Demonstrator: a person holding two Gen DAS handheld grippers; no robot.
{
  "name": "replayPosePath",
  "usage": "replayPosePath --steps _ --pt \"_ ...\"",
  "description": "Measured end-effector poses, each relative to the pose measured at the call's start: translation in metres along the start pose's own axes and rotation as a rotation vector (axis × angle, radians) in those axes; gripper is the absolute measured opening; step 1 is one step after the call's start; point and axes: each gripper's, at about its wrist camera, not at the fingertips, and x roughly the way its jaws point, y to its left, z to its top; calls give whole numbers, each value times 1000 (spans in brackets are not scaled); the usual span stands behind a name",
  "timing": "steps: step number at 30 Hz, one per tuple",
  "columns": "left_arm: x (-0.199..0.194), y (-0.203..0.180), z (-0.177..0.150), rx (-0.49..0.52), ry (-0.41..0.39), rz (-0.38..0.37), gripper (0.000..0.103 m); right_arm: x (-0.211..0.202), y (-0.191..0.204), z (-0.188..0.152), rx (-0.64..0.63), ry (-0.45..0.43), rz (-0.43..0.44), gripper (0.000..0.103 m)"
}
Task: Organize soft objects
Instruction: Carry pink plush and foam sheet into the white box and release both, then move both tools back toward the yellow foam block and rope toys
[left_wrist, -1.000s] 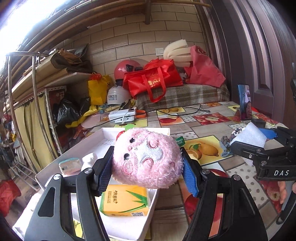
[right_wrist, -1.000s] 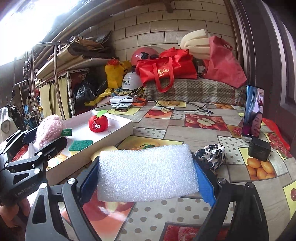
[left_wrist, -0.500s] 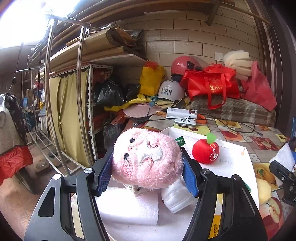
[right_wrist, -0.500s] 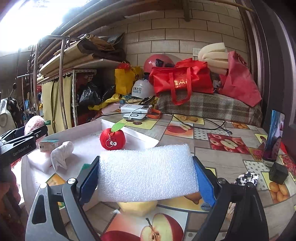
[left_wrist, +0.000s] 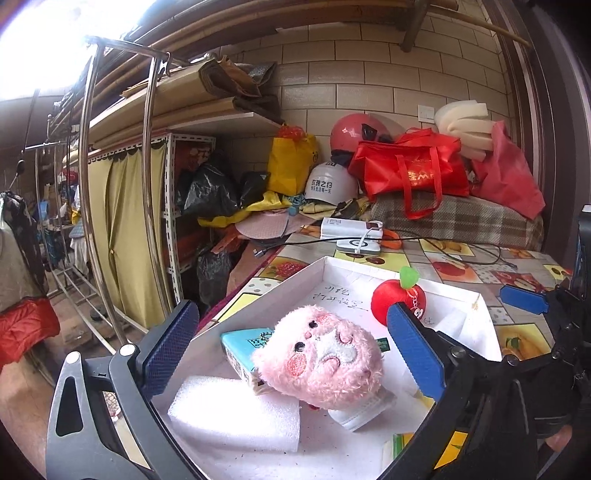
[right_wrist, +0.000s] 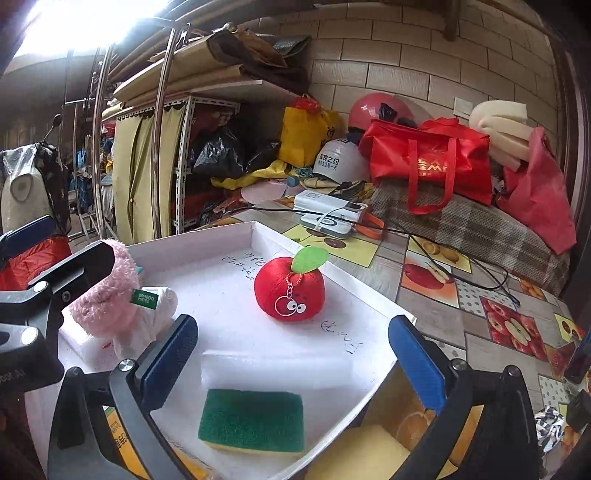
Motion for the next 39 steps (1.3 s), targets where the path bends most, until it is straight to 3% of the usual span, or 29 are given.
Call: replayPosePath --steps 14,18,22,27,35,39 --pt "-10 -4 -1 2 -29 6 103 -41 -21 -11 117 -120 -66 103" --pt "-29 -26 -8 15 -24 -66 103 -63 -43 -25 166 -129 -63 103" --pt "-48 -71 -17 99 -5 -194 103 -87 -78 -44 214 -125 -95 103" --pt "-62 -127 -24 186 55 -364 103 -108 -130 -70 290 -24 -138 103" --pt "-42 -197 -31 344 202 -424 103 -89 -187 -115 384 342 -137 103" --pt "-24 -222 -37 391 290 -463 103 -74 -190 -120 386 405 -105 102"
